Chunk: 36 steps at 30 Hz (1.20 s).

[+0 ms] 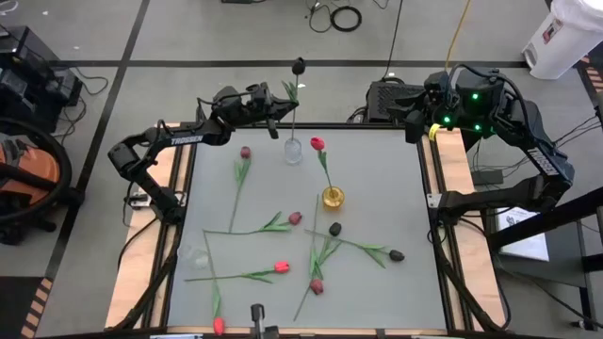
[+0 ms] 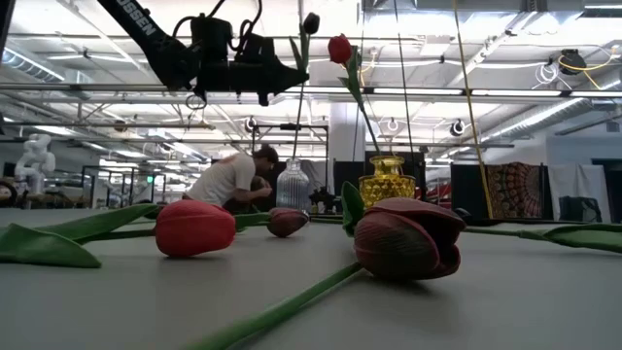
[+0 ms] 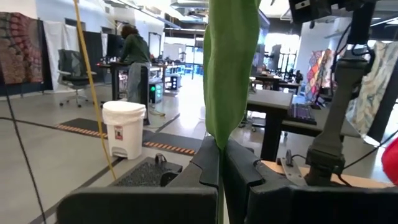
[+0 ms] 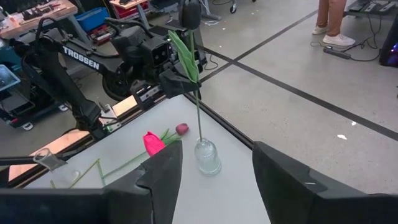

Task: Sort flowers into vase by color
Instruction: Put the top black tulip into the top transparent vase

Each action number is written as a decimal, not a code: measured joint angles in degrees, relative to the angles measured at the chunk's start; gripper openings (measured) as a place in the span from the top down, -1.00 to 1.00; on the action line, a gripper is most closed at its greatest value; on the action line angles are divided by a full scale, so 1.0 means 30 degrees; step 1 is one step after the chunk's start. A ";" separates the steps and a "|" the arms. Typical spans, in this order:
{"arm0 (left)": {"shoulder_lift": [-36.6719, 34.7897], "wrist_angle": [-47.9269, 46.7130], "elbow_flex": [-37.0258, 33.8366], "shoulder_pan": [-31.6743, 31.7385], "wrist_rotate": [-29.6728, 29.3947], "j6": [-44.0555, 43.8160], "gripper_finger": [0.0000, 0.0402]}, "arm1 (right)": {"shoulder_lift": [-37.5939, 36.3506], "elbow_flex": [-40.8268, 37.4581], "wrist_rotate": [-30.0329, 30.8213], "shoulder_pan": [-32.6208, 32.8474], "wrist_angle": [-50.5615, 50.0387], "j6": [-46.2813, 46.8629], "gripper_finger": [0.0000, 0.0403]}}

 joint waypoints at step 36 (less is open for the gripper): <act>0.0000 -0.2784 -0.0015 -0.0036 0.0481 0.0564 0.91 | 0.0000 0.0000 0.0000 0.0005 0.0013 -0.0656 0.07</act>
